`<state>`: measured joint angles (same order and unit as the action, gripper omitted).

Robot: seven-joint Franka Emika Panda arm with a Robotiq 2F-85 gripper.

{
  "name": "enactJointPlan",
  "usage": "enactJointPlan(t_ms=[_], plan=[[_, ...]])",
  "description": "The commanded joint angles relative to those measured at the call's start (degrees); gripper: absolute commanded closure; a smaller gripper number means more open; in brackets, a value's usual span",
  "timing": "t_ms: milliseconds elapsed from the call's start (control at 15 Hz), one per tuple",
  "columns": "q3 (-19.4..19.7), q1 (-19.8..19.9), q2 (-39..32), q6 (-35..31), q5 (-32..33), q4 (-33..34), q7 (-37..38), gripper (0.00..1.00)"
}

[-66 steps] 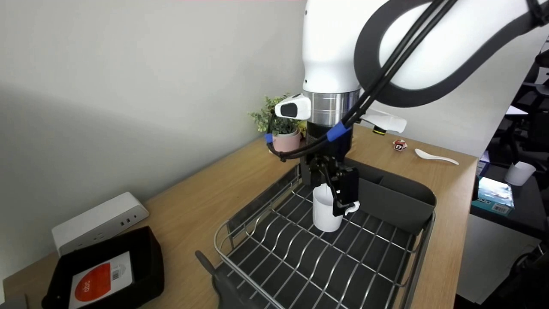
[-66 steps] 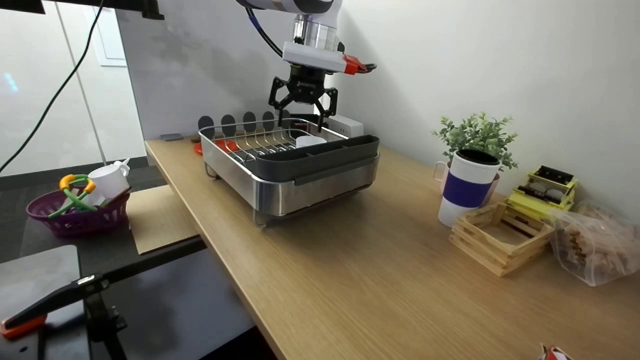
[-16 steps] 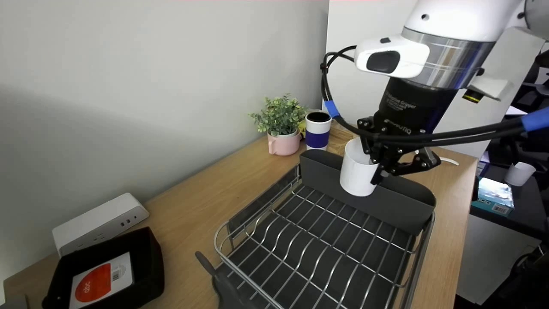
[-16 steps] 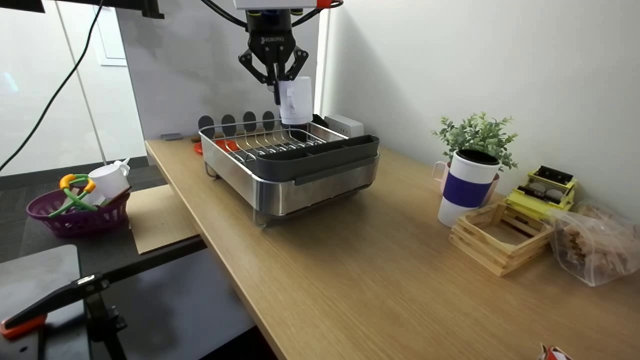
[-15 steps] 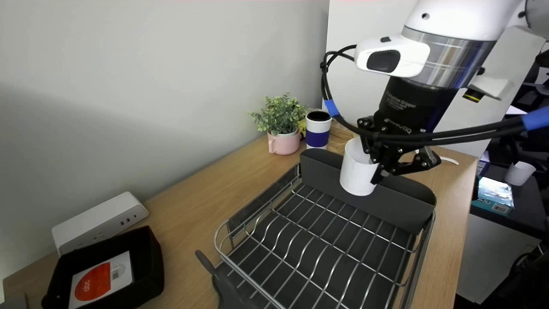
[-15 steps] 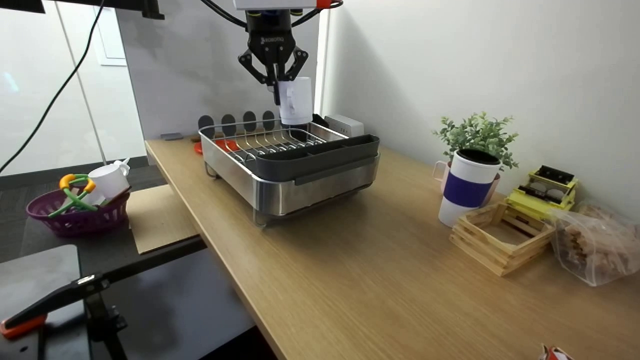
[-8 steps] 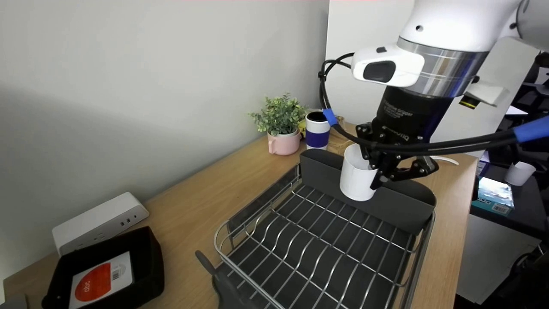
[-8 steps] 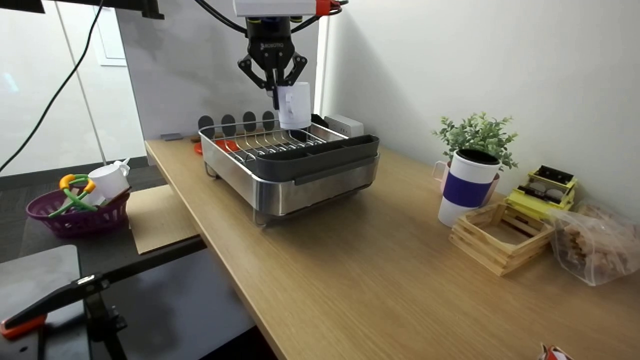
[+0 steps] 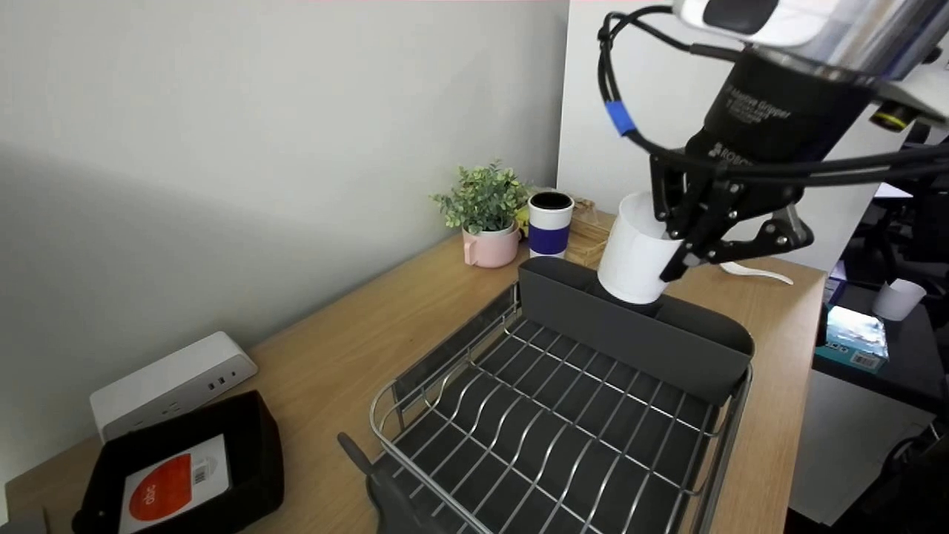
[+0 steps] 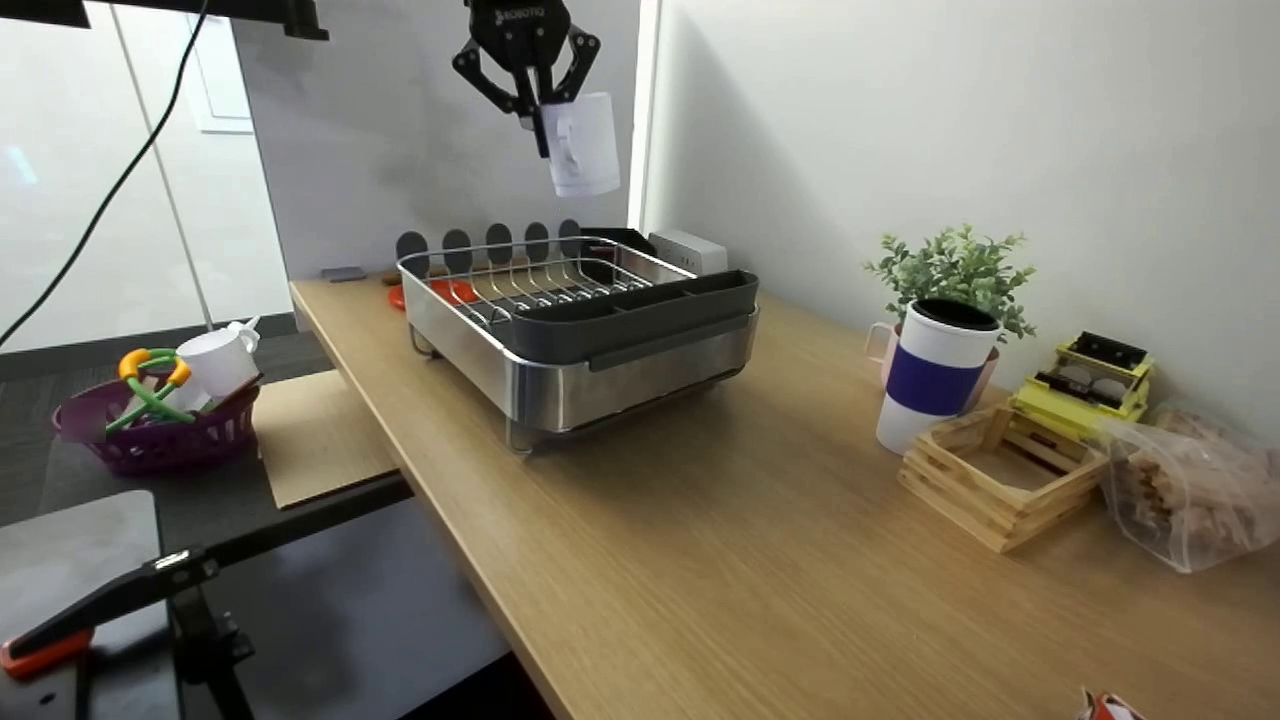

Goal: Take the cup out of the dish rack and put it on the table

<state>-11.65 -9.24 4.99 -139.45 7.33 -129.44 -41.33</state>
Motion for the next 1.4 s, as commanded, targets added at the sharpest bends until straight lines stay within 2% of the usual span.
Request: enactJointPlan(t_ms=[0, 467, 667, 933, 1000, 1333], plan=[[2.4, -0.8, 8.7, -5.8, -4.0, -6.5, 1.3, 0.99], [11.7, -1.6, 17.1, -16.6, -13.7, -12.1, 3.5, 0.99], [14.6, -0.5, 18.2, -20.0, -14.5, -13.2, 7.4, 0.99], [18.2, -1.2, 18.4, -17.2, -15.5, -13.2, 13.9, 0.99], [17.6, -1.0, 17.4, -17.9, -12.9, -12.0, 12.8, 0.98], [18.1, -1.0, 17.4, -17.8, -13.7, -12.4, 14.5, 0.98]])
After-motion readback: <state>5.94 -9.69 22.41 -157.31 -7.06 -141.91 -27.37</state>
